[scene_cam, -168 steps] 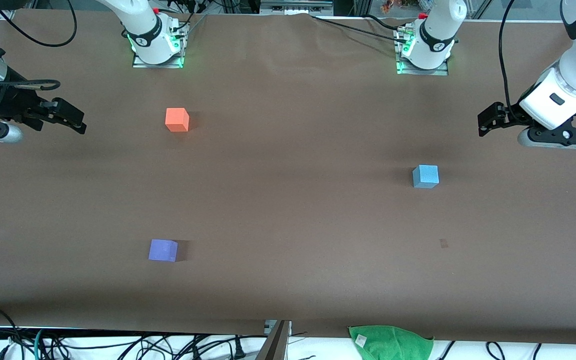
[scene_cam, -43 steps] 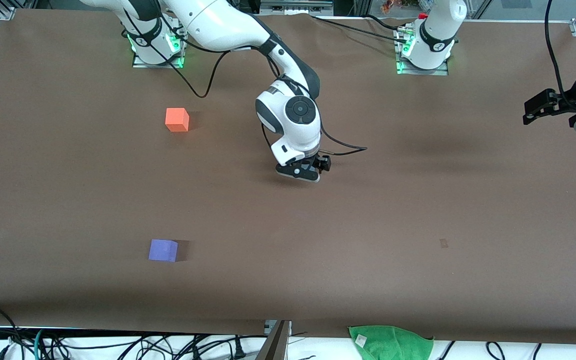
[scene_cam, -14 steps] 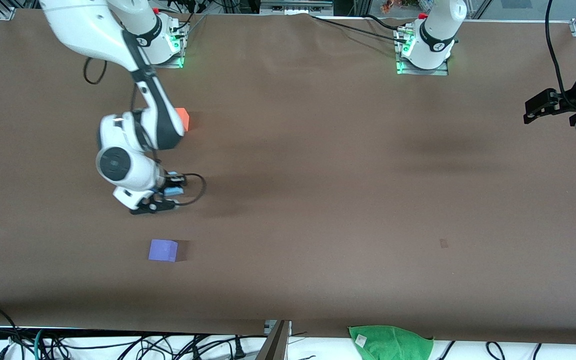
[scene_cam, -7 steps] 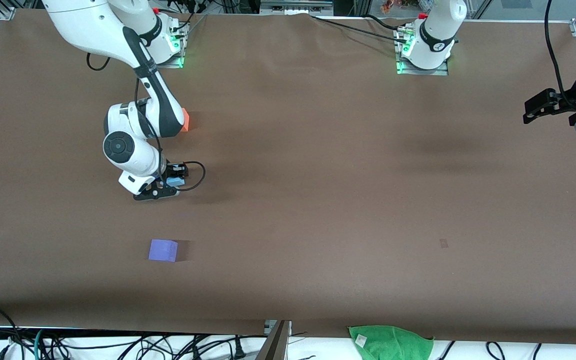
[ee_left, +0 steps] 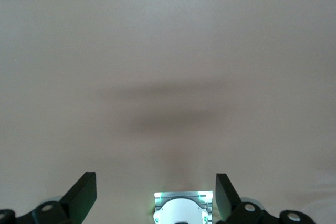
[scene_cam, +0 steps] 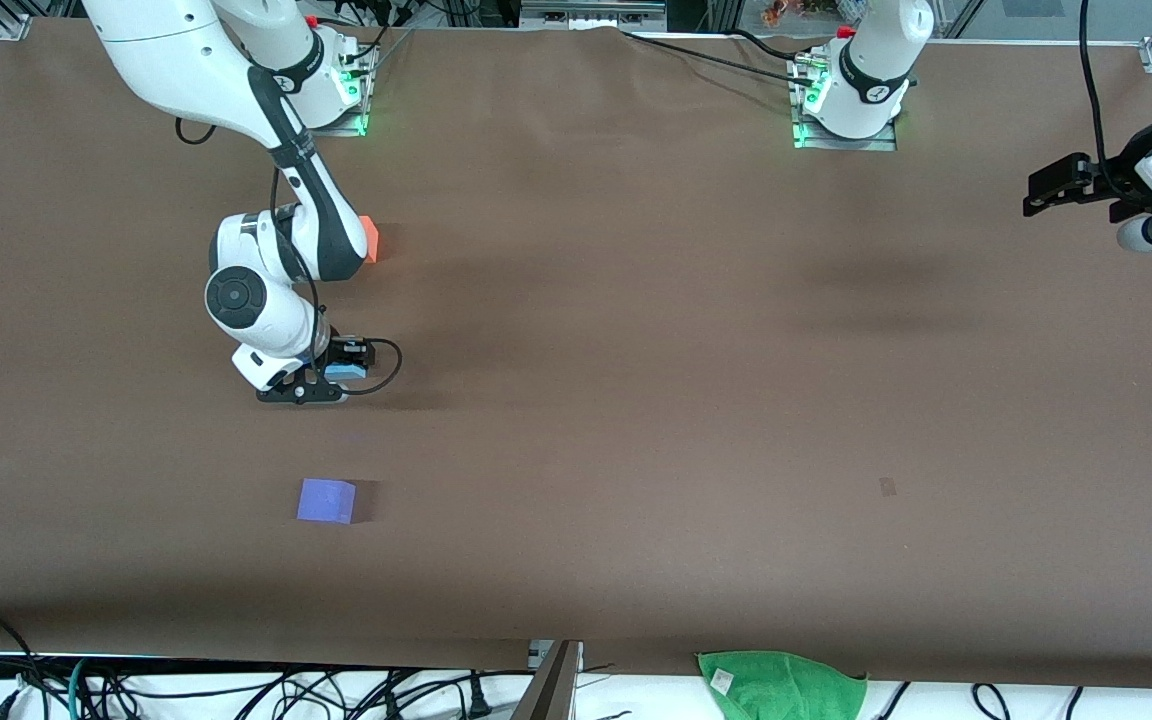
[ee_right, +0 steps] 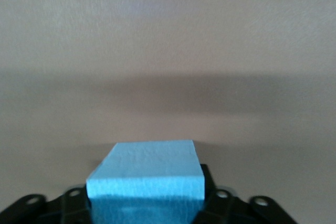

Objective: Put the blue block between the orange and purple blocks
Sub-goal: 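Open the right gripper, release the cube, and retract to rest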

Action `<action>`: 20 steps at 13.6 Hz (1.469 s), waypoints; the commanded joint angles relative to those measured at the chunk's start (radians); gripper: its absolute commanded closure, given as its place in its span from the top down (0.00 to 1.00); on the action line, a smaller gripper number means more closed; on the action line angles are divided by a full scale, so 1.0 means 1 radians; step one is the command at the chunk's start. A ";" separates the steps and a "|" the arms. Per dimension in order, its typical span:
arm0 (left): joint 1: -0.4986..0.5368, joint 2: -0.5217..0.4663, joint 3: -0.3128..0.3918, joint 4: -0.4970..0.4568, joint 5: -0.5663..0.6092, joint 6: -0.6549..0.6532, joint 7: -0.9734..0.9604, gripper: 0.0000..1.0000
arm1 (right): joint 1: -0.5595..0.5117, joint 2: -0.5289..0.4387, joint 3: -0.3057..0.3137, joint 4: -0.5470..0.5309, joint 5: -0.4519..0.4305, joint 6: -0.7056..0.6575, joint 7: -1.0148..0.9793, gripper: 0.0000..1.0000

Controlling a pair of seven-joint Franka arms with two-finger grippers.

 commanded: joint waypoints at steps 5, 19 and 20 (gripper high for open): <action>-0.007 0.006 -0.021 0.051 -0.011 -0.031 -0.010 1.00 | -0.011 -0.139 -0.005 0.226 0.008 -0.393 0.036 0.99; 0.002 0.006 -0.091 0.051 0.047 0.012 -0.010 1.00 | -0.004 -0.425 -0.074 0.503 -0.044 -0.892 -0.180 0.99; 0.002 0.006 -0.093 0.051 0.047 0.014 -0.010 1.00 | -0.002 -0.422 -0.073 0.504 -0.071 -0.892 -0.177 0.99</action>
